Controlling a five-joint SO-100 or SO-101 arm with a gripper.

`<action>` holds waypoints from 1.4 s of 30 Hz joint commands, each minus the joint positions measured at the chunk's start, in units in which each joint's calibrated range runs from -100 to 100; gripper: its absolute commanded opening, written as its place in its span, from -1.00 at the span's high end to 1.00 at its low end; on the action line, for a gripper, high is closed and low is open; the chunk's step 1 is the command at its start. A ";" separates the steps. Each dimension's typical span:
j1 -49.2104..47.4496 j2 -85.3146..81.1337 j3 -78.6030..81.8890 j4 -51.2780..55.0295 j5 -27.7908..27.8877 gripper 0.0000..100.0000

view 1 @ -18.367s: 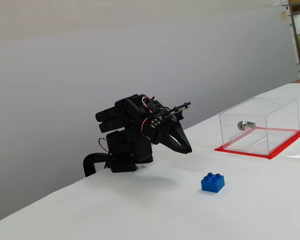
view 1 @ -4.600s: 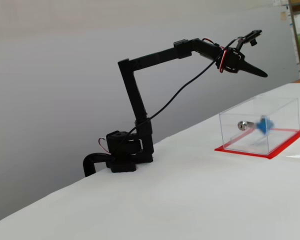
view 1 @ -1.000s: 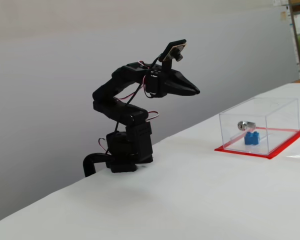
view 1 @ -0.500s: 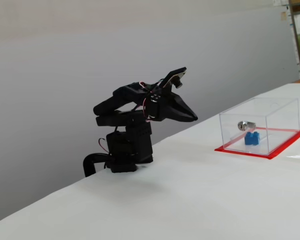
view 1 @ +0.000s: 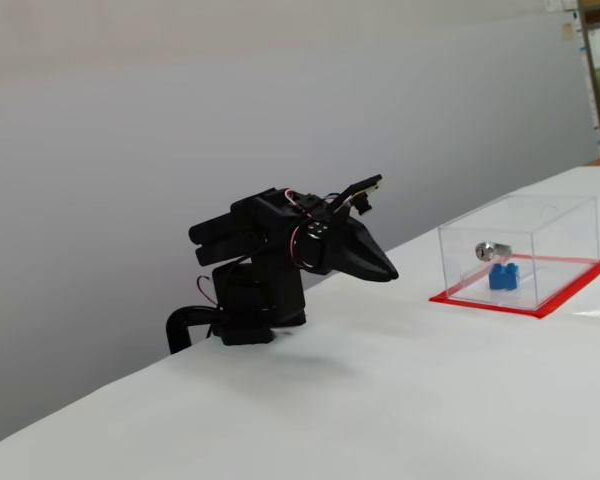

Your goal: Pick the blue lego brick and place it into the transparent box

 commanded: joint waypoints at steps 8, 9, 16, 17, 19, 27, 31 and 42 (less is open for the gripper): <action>1.50 -0.93 4.49 -1.45 0.13 0.97; 1.80 -0.93 4.49 -0.75 0.02 0.97; 3.43 -0.93 4.49 10.04 -0.34 0.97; 3.28 -0.93 4.49 10.30 -0.34 0.97; 3.13 -1.01 4.49 10.30 -0.34 0.97; 3.06 -1.01 4.49 10.30 -0.29 0.97; 2.98 -1.01 4.49 10.30 -0.14 0.96; 2.91 -0.84 4.40 10.13 0.13 0.97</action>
